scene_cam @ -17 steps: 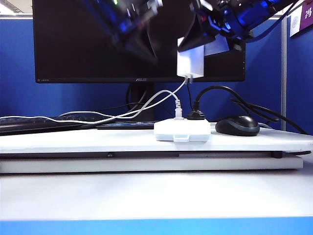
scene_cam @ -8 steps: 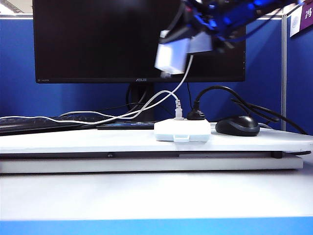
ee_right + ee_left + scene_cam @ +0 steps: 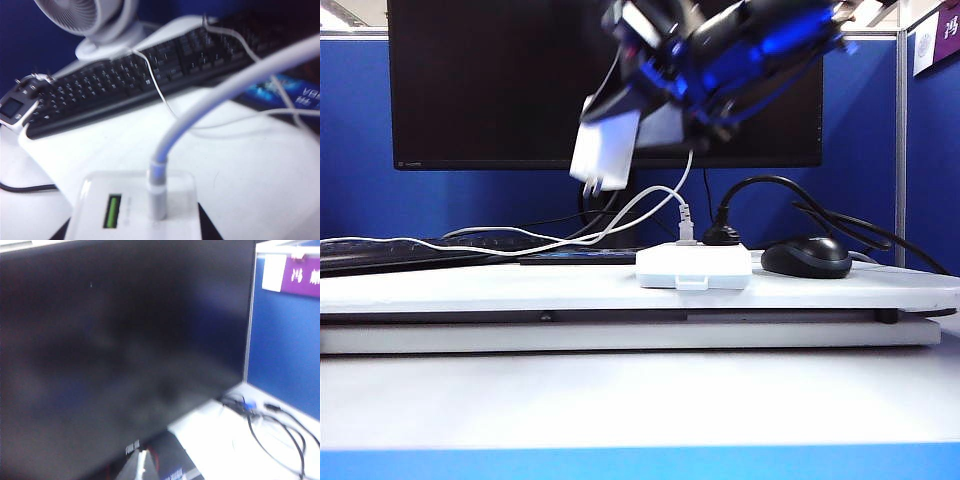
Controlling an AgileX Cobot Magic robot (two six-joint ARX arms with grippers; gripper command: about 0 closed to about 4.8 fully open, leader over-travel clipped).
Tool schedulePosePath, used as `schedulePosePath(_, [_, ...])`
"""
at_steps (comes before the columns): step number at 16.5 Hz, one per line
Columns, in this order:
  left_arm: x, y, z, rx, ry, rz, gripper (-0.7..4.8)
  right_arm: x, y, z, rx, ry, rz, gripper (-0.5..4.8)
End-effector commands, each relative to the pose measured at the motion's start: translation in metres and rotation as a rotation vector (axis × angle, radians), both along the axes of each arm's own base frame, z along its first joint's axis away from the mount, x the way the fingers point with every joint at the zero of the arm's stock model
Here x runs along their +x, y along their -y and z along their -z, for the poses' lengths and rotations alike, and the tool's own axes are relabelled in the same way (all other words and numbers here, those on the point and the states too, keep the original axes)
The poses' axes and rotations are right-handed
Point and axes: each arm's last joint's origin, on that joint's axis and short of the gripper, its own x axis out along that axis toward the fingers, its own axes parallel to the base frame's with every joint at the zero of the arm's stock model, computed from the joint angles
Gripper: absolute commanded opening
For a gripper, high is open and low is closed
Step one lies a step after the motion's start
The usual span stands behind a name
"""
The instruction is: Unplug the white charger from the socket, then place it next to the socket.
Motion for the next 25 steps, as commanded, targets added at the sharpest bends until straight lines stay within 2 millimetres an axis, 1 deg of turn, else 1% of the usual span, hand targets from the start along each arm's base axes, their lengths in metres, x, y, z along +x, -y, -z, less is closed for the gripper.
schedulePosePath(1, [-0.007,-0.004,0.001,0.015,-0.041,-0.004,-0.05,0.016,-0.009,0.007,0.032,-0.041,0.048,0.07])
schedulePosePath(4, [-0.011,-0.006,-0.001,0.014,-0.040,-0.004,-0.05,0.021,-0.013,0.023,-0.015,-0.115,0.074,0.08])
schedulePosePath(5, [-0.012,-0.007,-0.002,0.012,-0.034,-0.004,-0.05,0.021,-0.012,0.027,-0.044,-0.140,0.098,0.15])
schedulePosePath(6, [-0.013,-0.007,-0.002,0.010,-0.031,-0.004,-0.05,0.022,-0.011,0.027,-0.050,-0.137,0.117,0.92])
schedulePosePath(7, [-0.013,-0.007,-0.003,0.009,-0.030,-0.004,-0.05,0.022,-0.012,0.026,-0.048,-0.136,0.116,2.70])
schedulePosePath(8, [-0.014,-0.007,-0.003,0.009,-0.030,-0.004,-0.05,0.023,-0.013,0.023,-0.055,-0.148,0.114,3.93])
schedulePosePath(9, [-0.014,-0.008,-0.003,0.009,-0.030,-0.004,-0.05,0.024,-0.013,0.018,-0.068,-0.164,0.113,3.91])
schedulePosePath(11, [-0.015,-0.008,-0.004,0.009,-0.028,-0.004,-0.05,0.029,-0.016,-0.001,-0.098,-0.201,0.114,3.91])
schedulePosePath(13, [-0.017,-0.009,-0.004,0.007,-0.024,-0.004,-0.05,0.030,-0.017,-0.015,-0.095,-0.194,0.114,3.91])
schedulePosePath(16, [-0.021,-0.012,-0.007,0.007,-0.009,-0.004,-0.05,0.032,-0.019,-0.026,-0.089,-0.177,0.115,3.91])
schedulePosePath(18, [-0.024,-0.013,-0.009,0.004,-0.003,-0.003,-0.05,0.033,-0.019,-0.039,-0.112,-0.206,0.116,3.91])
schedulePosePath(19, [-0.025,-0.013,-0.010,0.003,-0.001,-0.003,-0.05,0.032,-0.018,-0.042,-0.135,-0.235,0.116,3.91])
schedulePosePath(20, [-0.025,-0.014,-0.010,0.001,0.001,-0.003,-0.05,0.030,-0.017,-0.040,-0.165,-0.265,0.117,3.91])
schedulePosePath(22, [-0.027,-0.015,-0.011,-0.001,0.005,-0.003,-0.05,0.025,-0.012,-0.028,-0.285,-0.319,0.137,3.91])
schedulePosePath(25, [-0.029,-0.015,-0.012,-0.002,0.007,-0.003,-0.05,0.020,-0.007,-0.021,-0.366,-0.395,0.163,3.91])
